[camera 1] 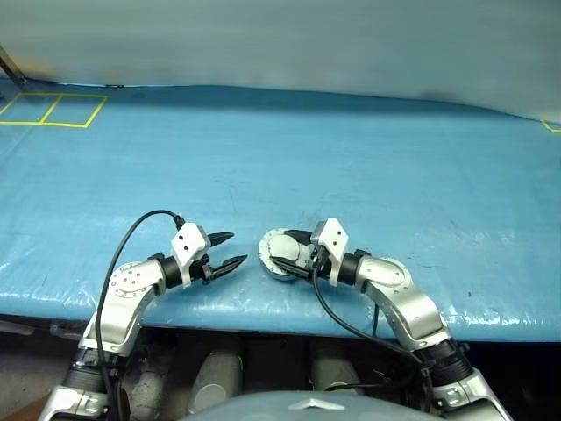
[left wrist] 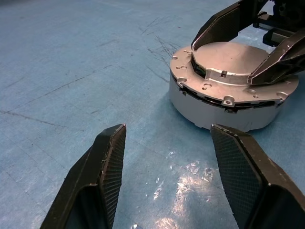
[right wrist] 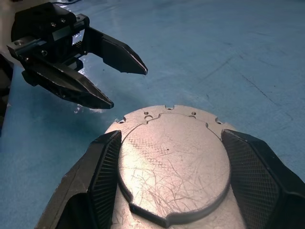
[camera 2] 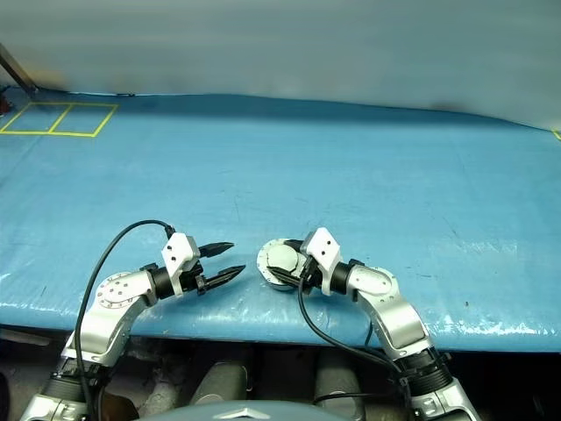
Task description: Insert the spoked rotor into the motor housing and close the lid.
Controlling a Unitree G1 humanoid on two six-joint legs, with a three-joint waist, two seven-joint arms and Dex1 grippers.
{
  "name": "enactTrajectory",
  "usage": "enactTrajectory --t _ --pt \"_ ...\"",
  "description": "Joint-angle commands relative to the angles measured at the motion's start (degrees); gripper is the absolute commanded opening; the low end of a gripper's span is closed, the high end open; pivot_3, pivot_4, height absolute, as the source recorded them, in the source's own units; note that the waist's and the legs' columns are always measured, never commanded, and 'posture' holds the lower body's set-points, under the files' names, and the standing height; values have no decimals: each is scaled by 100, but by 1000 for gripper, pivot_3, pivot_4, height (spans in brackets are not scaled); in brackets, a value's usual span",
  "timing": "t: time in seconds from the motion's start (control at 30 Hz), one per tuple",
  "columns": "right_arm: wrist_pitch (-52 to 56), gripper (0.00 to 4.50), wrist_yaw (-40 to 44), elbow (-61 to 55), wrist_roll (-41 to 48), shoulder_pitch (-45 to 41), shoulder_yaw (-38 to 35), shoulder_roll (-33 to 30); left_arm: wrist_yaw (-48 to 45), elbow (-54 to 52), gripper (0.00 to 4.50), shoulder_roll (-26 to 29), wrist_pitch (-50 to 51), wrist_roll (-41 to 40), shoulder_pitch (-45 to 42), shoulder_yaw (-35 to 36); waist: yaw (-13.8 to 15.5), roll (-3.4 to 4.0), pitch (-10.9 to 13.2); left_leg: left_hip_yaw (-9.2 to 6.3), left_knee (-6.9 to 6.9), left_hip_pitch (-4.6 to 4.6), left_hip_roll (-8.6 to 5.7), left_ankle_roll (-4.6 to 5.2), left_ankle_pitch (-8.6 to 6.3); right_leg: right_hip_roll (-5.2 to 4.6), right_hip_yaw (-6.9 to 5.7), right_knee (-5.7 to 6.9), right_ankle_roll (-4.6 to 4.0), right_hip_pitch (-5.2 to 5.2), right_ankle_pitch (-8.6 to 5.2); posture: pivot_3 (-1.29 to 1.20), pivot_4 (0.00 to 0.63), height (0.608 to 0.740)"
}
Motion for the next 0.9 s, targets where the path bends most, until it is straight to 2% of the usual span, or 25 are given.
enactTrajectory --t 0.03,0.2,0.7,0.9 --pt "13 3019 116 -202 22 -72 -42 -114 -12 -107 3001 24 -58 -6 -61 28 0 0 0 0 0 0 0 0 0 0 0 0 0 0 0 0 150 740" --pt "-129 3019 80 -51 -267 -87 112 -234 -9 -113 3001 20 -56 -9 -51 20 4 0 0 0 0 0 0 0 0 0 0 0 0 0 0 0 150 740" --pt "-147 3019 -150 146 -596 -60 247 -84 1 -145 3001 17 -52 -10 -36 9 -10 0 0 0 13 12 2 0 0 3 0 7 0 11 0 0 150 740" --pt "-22 3019 -361 331 -1077 -82 457 -264 -20 -119 3001 -21 -56 -45 -75 -6 -9 -2 -3 -1 14 37 3 -1 -1 2 0 6 0 13 0 0 150 740"
